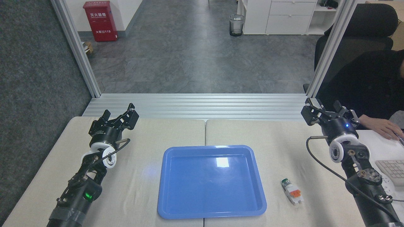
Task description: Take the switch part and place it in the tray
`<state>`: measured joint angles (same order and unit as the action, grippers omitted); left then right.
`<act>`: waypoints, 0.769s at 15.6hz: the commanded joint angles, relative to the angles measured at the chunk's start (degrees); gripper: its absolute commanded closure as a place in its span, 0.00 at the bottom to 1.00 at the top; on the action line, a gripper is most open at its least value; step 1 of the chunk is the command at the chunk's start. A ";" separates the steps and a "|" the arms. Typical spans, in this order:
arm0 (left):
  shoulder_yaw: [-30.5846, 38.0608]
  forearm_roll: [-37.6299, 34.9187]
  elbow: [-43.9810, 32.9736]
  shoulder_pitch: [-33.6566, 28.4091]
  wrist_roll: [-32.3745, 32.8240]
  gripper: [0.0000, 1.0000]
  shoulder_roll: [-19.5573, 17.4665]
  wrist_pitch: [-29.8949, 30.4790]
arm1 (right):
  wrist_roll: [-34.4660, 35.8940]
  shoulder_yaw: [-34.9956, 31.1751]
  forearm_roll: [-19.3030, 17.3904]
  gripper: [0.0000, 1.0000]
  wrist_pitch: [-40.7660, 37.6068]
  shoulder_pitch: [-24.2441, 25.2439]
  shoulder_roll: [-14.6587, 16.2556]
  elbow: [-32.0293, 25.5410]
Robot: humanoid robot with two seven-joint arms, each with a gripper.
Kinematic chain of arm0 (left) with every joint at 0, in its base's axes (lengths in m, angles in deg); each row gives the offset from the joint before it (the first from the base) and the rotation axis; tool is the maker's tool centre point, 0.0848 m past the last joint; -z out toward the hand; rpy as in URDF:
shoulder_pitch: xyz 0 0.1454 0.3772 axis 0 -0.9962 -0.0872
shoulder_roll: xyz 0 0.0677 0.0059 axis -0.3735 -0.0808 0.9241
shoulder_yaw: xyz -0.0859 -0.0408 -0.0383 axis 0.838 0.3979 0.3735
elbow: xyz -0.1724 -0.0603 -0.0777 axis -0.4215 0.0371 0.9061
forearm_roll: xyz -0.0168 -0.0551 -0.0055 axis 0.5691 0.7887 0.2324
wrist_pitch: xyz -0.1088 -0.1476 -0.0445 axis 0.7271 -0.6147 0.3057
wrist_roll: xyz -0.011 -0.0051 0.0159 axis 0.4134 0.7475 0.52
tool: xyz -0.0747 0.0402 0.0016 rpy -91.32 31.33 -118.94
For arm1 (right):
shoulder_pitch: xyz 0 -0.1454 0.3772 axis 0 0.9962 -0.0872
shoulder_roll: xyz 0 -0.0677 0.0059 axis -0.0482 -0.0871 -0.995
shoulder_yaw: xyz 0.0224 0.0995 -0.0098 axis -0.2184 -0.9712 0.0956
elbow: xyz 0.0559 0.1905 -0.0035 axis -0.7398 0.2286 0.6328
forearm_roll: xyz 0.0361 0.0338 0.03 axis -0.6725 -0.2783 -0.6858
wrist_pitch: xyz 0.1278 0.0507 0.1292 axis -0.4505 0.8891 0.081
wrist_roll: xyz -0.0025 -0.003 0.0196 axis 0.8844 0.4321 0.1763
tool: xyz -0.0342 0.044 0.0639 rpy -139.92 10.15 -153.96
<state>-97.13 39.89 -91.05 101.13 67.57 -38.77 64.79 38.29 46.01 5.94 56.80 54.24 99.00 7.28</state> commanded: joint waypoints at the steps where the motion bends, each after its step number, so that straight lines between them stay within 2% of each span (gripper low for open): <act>1: 0.00 0.00 0.00 -0.02 0.05 0.00 0.01 0.00 | 0.18 -0.32 -0.18 0.01 0.09 0.91 -0.09 -2.56; 4: 0.00 0.00 0.00 0.07 0.05 0.00 -0.08 0.00 | 0.18 0.02 -0.27 0.01 -0.08 1.35 0.17 -2.82; 6: 0.00 0.00 0.00 -0.02 0.05 0.00 0.01 0.00 | 0.18 0.55 -0.27 0.01 -3.31 6.42 -0.09 -5.62; 9: 0.00 0.00 0.00 0.07 0.05 0.00 0.01 0.00 | 0.44 -0.32 -0.27 0.01 -15.79 16.09 0.08 -9.50; 12: 0.00 0.00 0.00 -0.02 0.05 0.00 0.01 0.00 | 1.67 -0.15 0.34 0.01 -15.91 20.67 0.08 -9.06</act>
<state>-97.13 39.90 -91.05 101.14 67.57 -38.77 64.79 39.41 45.96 5.75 42.58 66.46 99.03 2.16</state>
